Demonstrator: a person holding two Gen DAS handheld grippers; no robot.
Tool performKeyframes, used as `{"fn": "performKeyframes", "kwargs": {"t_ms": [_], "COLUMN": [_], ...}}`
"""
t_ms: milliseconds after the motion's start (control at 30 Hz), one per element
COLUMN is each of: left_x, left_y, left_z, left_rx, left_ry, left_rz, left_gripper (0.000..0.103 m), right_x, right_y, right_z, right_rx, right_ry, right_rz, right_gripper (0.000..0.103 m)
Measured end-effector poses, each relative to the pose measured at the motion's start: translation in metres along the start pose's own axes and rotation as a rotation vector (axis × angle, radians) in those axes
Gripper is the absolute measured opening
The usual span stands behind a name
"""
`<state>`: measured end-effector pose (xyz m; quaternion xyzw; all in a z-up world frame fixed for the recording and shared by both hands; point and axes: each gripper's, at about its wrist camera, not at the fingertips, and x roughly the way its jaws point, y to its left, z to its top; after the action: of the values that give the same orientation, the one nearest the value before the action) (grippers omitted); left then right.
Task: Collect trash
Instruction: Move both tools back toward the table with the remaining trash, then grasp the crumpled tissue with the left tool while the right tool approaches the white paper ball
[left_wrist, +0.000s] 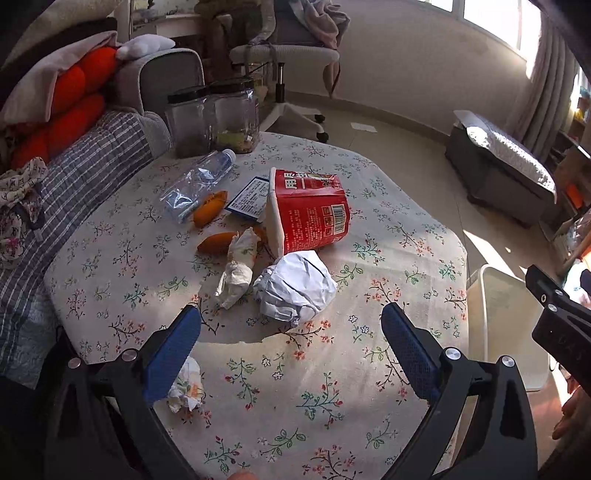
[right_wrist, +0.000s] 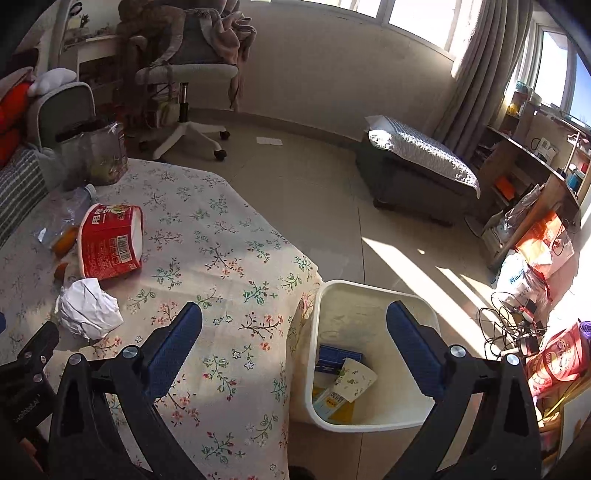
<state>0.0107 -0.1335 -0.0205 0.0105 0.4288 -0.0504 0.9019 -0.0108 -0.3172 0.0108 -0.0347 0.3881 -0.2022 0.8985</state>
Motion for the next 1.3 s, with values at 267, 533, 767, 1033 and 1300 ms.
{"fn": "performKeyframes", "kwargs": {"t_ms": [267,533,767,1033,1300], "left_x": [0.024,0.046,0.061,0.075,0.063], "left_y": [0.071,0.107,0.100,0.090,0.105], "left_z": [-0.033,-0.050,-0.059,-0.067,-0.051], "left_rx": [-0.054,-0.093,-0.054,0.002,-0.033], "left_ry": [0.110,0.216,0.263,0.326,0.287], "left_rz": [0.114,0.084,0.029,-0.013,-0.055], "left_gripper": [0.095,0.095,0.094,0.050,0.033], "right_x": [0.000,0.020,0.040,0.052,0.059], "right_y": [0.059,0.110,0.124,0.143,0.168], "right_z": [0.011,0.008,0.005,0.002,0.001], "right_rx": [-0.110,-0.207,-0.170,-0.116,-0.149], "right_ry": [0.003,0.093,0.198,0.276,0.313], "right_rz": [0.083,0.149,0.243,0.330,0.414], "right_gripper": [0.096,0.096,0.096,0.096,0.096]}}
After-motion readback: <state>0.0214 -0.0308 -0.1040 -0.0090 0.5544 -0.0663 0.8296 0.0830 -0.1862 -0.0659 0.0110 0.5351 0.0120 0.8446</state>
